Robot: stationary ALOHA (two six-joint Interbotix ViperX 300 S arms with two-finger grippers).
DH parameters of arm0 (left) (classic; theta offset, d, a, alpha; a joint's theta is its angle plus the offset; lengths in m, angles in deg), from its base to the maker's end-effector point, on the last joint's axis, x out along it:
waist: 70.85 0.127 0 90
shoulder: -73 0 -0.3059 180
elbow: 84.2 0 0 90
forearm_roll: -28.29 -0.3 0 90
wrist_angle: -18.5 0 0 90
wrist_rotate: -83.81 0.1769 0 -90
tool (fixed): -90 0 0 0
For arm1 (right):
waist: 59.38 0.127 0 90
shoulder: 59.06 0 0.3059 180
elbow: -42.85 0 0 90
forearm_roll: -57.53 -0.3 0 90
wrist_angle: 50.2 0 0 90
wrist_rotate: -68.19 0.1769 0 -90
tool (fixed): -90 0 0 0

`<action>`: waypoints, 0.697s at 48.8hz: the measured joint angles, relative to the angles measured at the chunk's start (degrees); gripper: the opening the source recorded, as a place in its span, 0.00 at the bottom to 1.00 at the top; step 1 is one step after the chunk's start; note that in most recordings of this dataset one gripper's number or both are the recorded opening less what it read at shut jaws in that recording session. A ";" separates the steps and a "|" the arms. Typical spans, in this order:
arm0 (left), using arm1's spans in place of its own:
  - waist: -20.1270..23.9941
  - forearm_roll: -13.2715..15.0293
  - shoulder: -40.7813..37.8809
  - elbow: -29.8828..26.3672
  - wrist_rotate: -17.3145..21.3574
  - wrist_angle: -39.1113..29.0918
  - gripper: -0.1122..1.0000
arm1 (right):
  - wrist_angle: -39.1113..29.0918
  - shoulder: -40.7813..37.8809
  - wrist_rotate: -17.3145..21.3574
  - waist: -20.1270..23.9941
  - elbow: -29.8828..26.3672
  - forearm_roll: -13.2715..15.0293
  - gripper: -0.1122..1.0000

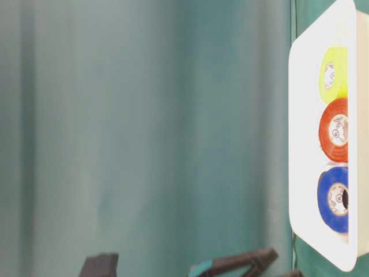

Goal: Put the tape into the white case with the left arm.
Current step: 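Retract the open left gripper to the left edge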

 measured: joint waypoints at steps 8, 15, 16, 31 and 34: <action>-0.79 0.09 2.90 3.34 -0.18 0.26 0.89 | 0.00 -0.09 0.00 0.00 0.09 0.00 0.02; -1.76 0.09 4.92 5.54 -0.26 0.44 0.89 | 0.00 -0.09 0.00 0.00 0.09 0.00 0.02; -1.85 0.00 5.10 5.71 -0.35 0.44 0.89 | 0.00 -0.09 0.00 0.00 0.09 0.00 0.02; -2.37 0.09 7.29 7.29 -2.11 1.85 0.89 | 0.00 -0.09 0.00 0.00 0.09 0.00 0.02; -2.99 0.09 7.65 7.29 -2.81 1.85 0.89 | 0.00 -0.09 0.00 0.00 0.00 0.00 0.02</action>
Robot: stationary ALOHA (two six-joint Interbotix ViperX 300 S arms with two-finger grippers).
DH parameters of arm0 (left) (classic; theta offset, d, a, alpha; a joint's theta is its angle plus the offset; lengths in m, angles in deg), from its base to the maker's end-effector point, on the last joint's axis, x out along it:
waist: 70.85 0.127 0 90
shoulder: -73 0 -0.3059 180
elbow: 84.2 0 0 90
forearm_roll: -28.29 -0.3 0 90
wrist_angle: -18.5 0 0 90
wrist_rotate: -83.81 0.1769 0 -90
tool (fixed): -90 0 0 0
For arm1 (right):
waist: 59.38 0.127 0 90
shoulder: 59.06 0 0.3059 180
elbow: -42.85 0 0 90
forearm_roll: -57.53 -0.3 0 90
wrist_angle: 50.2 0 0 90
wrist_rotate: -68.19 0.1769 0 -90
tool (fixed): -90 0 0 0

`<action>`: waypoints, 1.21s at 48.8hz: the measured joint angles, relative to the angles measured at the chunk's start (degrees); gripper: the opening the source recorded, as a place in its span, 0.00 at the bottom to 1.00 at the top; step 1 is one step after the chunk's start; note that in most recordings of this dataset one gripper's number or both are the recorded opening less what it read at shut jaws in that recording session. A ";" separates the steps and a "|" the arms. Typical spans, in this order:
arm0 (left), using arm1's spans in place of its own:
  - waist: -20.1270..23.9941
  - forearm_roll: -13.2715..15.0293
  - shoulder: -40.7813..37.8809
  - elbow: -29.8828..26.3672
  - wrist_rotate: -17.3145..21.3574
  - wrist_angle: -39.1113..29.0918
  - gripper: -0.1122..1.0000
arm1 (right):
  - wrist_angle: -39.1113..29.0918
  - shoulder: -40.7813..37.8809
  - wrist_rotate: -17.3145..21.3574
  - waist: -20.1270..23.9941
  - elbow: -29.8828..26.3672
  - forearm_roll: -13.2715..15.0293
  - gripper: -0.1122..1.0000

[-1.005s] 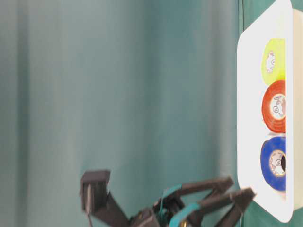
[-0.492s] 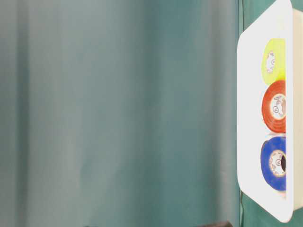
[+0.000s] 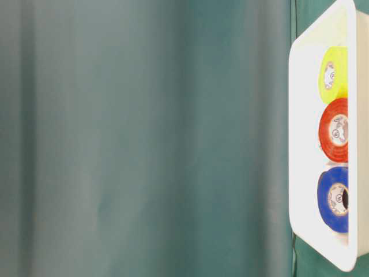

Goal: Put the tape into the white case with the left arm.
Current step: 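Retract the open left gripper to the left edge, then move the left gripper right toward the teal tape roll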

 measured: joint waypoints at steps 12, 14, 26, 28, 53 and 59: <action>-3.69 0.00 1.49 0.70 -2.11 0.00 0.89 | 0.00 0.09 0.00 0.00 0.09 0.00 0.02; -4.57 0.00 1.93 1.05 -2.46 -0.09 0.89 | 0.00 0.09 0.00 0.00 0.09 0.00 0.02; -8.70 0.00 5.01 3.25 -5.10 -0.26 0.89 | 0.00 0.09 0.00 0.00 0.09 0.00 0.02; -9.23 0.00 5.62 3.60 -5.89 -0.26 0.89 | 0.00 0.09 0.00 0.00 0.09 0.00 0.02; -12.57 0.00 7.65 5.19 -7.65 -0.09 0.89 | 0.00 0.09 0.00 0.00 0.09 0.00 0.02; -12.57 0.00 6.06 4.66 -7.56 0.88 0.89 | 0.00 0.00 0.00 0.00 0.09 0.00 0.02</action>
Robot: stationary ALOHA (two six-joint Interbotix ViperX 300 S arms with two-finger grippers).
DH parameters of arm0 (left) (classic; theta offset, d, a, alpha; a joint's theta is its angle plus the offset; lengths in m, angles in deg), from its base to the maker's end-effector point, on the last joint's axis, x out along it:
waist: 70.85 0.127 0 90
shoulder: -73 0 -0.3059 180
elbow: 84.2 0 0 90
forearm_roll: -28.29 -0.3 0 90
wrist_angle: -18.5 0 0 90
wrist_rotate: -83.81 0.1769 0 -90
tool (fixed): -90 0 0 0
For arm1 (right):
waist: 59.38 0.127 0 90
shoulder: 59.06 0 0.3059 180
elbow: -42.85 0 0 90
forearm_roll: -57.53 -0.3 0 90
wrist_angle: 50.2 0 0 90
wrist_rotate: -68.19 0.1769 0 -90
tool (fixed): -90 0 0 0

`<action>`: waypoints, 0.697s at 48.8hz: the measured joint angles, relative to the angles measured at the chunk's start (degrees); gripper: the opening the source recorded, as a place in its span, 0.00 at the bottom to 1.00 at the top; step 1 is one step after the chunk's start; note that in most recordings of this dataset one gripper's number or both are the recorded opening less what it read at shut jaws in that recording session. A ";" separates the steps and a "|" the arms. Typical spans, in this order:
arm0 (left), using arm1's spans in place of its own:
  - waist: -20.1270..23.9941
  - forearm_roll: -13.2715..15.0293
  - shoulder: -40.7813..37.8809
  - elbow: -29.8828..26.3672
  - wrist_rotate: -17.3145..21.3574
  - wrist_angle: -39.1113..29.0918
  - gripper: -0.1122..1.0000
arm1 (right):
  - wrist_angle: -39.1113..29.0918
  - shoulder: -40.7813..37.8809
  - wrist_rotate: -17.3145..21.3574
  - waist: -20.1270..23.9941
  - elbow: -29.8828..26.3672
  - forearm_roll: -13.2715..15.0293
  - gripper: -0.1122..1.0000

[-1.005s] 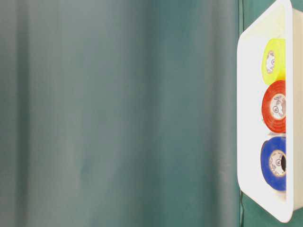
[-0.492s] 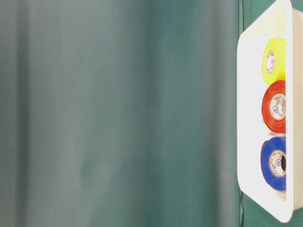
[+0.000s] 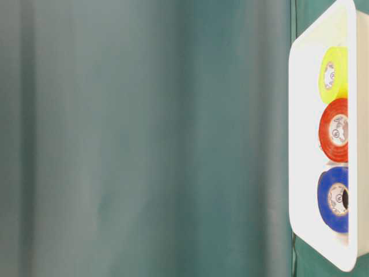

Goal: Put the tape into the white case with the left arm.
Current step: 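Move the left gripper right toward the teal tape roll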

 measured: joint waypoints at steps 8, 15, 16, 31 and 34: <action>0.00 0.00 -5.19 -3.08 0.18 1.41 0.89 | 0.00 0.00 0.00 0.00 -0.09 0.00 0.02; 0.53 0.00 -10.90 -6.42 0.26 1.49 0.89 | 0.00 0.00 0.00 0.00 0.00 0.00 0.02; 0.62 0.00 -11.69 -6.94 0.35 1.49 0.89 | 0.00 0.09 0.00 0.00 0.00 0.00 0.02; 0.97 0.00 -21.18 -15.47 0.53 1.58 0.89 | 0.00 0.09 0.00 0.00 0.00 0.00 0.02; 0.97 0.00 -22.76 -17.14 0.53 1.58 0.89 | 0.00 0.09 0.00 0.00 0.00 0.00 0.02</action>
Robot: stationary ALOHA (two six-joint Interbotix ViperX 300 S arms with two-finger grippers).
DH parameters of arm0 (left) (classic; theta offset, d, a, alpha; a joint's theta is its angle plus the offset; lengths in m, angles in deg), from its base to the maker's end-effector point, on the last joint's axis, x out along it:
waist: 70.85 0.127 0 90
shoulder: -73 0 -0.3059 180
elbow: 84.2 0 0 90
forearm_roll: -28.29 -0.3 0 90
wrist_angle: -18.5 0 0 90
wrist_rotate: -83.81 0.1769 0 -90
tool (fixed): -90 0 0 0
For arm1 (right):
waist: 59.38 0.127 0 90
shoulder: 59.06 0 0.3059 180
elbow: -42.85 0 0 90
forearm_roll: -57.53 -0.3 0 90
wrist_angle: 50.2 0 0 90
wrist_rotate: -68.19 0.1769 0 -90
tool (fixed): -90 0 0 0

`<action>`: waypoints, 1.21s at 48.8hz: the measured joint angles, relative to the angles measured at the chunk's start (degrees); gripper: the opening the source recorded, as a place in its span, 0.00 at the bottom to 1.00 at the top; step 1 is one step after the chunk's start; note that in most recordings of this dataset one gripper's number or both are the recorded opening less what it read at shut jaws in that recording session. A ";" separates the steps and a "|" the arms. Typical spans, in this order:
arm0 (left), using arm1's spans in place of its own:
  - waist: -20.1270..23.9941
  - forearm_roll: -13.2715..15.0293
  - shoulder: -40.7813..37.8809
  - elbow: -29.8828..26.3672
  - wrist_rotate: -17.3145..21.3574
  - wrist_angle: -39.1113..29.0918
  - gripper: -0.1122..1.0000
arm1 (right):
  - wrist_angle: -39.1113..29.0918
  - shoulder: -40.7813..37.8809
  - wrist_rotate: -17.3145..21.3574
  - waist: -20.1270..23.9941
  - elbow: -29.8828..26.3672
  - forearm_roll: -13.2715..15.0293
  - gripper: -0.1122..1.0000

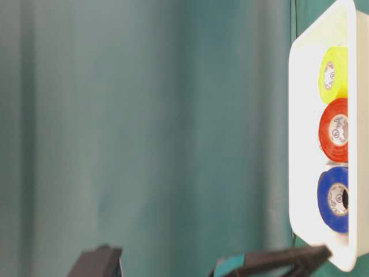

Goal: Put the tape into the white case with the left arm.
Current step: 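Move the left gripper right toward the teal tape roll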

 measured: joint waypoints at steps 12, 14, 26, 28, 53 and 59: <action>0.00 -0.09 -6.33 -6.42 0.00 0.00 0.89 | 0.00 0.00 0.00 0.00 0.00 0.00 0.02; 0.00 0.00 -7.38 -7.65 0.00 0.00 0.89 | 0.09 -0.09 0.00 0.00 0.00 0.00 0.02; 0.00 0.00 -14.24 -14.41 0.00 0.09 0.89 | 0.18 0.00 0.00 0.00 0.00 0.00 0.02; 0.09 -0.09 -15.38 -15.56 0.09 0.09 0.89 | 0.09 0.00 0.00 0.00 -0.09 0.00 0.02; 0.09 -0.18 -26.37 -29.18 0.09 -0.35 0.89 | 0.18 0.00 0.00 0.00 -0.09 0.00 0.02; 0.09 -0.18 -28.48 -31.99 0.09 -1.41 0.89 | 0.18 0.00 -0.09 0.00 0.00 0.00 0.02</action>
